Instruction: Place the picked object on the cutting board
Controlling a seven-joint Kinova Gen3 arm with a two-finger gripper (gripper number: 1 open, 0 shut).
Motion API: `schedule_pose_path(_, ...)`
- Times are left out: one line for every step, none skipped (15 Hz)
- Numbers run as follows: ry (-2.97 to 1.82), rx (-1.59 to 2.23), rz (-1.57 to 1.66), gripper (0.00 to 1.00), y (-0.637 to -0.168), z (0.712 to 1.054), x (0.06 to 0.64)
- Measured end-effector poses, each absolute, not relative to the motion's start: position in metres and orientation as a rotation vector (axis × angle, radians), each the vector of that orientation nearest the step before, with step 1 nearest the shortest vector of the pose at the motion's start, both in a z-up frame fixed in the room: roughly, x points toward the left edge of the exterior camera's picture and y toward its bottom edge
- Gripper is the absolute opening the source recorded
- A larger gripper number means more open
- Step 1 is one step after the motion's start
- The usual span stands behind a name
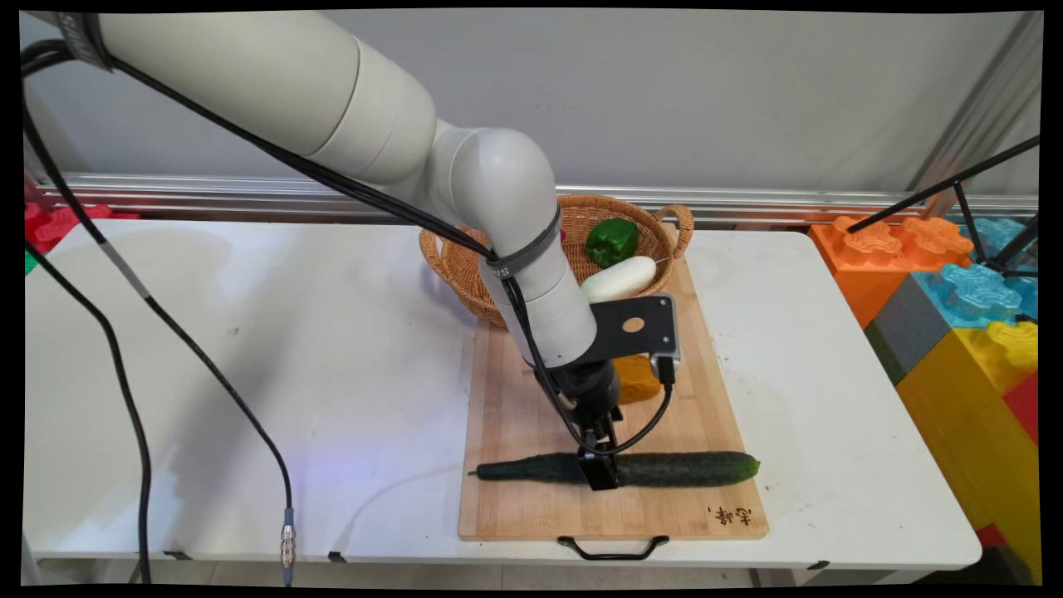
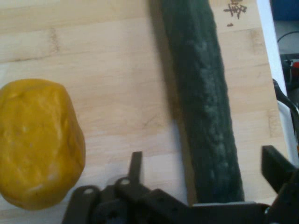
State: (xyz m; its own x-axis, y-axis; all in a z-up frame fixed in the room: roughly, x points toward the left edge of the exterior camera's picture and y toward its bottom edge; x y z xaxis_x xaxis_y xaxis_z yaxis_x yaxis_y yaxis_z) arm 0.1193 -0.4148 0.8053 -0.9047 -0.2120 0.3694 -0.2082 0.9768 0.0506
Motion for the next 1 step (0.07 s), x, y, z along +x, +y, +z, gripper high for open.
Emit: schedule_pose_path(-2.740, 0.310, -0.013, 1.00, -0.4141, 0.8058, 0.1194)
